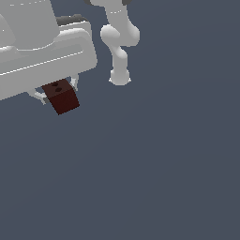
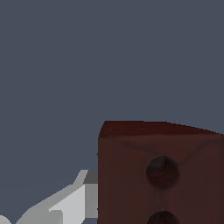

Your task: Pick up the object and move it to a goal position.

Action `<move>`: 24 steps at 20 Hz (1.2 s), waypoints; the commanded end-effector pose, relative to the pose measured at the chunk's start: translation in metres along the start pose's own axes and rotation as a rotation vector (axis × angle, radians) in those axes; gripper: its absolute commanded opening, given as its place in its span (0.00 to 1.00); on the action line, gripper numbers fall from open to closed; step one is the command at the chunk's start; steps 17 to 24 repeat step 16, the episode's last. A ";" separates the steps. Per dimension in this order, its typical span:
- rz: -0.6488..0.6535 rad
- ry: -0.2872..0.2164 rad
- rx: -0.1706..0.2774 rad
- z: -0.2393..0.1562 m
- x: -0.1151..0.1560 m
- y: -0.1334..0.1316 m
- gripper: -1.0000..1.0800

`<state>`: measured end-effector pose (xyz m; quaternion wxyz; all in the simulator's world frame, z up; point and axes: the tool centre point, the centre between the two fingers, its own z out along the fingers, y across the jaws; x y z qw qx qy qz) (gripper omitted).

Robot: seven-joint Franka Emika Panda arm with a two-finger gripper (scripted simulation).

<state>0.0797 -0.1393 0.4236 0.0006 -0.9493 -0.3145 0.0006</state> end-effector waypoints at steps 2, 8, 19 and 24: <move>0.000 0.001 -0.001 -0.013 -0.002 0.004 0.00; 0.000 0.001 -0.001 -0.023 -0.003 0.009 0.00; 0.000 0.001 -0.001 -0.027 -0.004 0.011 0.00; 0.000 0.001 -0.001 -0.027 -0.004 0.011 0.00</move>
